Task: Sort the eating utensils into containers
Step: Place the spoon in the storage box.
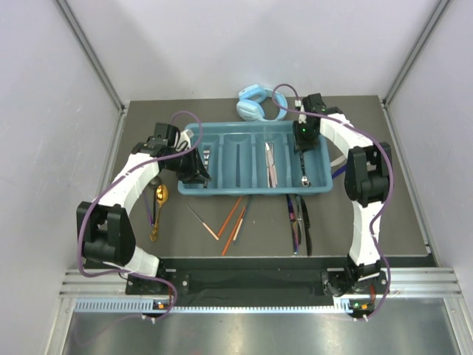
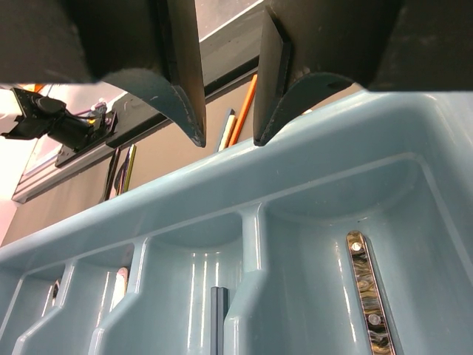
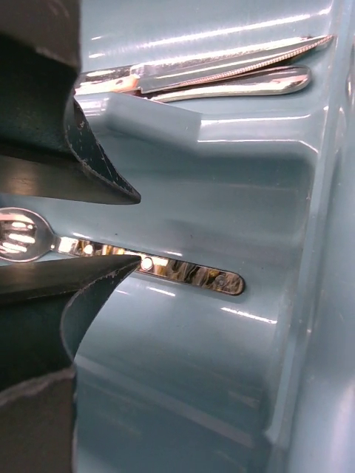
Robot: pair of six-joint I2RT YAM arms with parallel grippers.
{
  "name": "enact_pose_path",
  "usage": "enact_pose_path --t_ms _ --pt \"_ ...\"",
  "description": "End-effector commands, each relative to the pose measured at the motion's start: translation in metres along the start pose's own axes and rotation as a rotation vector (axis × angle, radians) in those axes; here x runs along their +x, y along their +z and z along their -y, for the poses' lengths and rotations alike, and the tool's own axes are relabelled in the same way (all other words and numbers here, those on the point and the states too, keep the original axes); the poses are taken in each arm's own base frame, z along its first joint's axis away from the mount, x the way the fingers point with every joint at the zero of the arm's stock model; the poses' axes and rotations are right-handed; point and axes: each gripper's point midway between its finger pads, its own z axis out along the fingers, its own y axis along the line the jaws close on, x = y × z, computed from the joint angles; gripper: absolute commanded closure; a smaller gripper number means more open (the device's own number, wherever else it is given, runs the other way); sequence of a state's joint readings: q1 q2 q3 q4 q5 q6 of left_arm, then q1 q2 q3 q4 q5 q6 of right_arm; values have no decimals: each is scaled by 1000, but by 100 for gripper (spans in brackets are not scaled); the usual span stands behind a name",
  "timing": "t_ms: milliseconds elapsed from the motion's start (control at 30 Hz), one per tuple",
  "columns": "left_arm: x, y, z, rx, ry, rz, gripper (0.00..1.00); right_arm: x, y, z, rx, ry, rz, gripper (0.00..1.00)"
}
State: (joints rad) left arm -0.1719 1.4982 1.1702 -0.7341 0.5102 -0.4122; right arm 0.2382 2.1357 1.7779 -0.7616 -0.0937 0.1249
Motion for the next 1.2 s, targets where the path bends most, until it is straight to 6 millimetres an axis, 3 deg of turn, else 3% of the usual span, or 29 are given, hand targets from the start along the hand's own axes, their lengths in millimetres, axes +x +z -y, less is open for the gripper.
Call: enact_pose_path --t_ms 0,167,267,300,367,400,433,467,500,533,567,600,633,700,767,900,967,1167 --pt "-5 -9 6 12 36 33 63 -33 -46 -3 -10 -6 174 66" --pt "-6 -7 6 15 33 28 63 -37 -74 -8 -24 -8 240 66" --pt "-8 -9 7 12 38 40 63 -38 -101 -15 -47 -14 292 66" --pt "-9 -10 7 11 40 45 63 -42 -123 -21 -62 -24 348 66" --pt "-12 -12 5 -7 48 66 63 -26 -124 -37 -95 -62 367 66" --pt "-13 -13 3 -22 45 74 62 -22 -142 -46 -113 -81 413 66" --pt "-13 -14 2 -34 44 80 62 2 -130 -61 -141 -115 388 66" --pt "-15 -16 -3 -67 44 96 62 14 -131 -69 -157 -134 391 66" --pt "-16 -18 -6 -82 42 103 62 14 -151 -80 -192 -139 470 66" --pt "-18 -23 -5 -92 48 121 62 48 -135 -89 -222 -155 418 66" --pt "-18 -27 -8 -118 45 136 62 58 -138 -93 -245 -146 436 66" --pt "-23 -32 -15 -167 42 174 62 53 -164 -100 -299 -107 542 66" --pt "-27 -44 -14 -191 52 227 60 78 -152 -97 -320 -90 515 65" --pt "-39 -58 -24 -268 53 325 59 87 -172 -91 -329 -56 615 64" --pt "-46 -74 -23 -286 51 419 57 85 -198 -85 -323 -47 711 61" --pt "-59 -102 -43 -427 -11 569 57 82 -226 -76 -285 -68 799 58" --pt "-61 -107 -54 -478 -57 590 56 81 -230 -75 -277 -68 798 58" --pt "-49 -96 -116 -674 -207 502 58 84 -237 -77 -294 -51 787 58"
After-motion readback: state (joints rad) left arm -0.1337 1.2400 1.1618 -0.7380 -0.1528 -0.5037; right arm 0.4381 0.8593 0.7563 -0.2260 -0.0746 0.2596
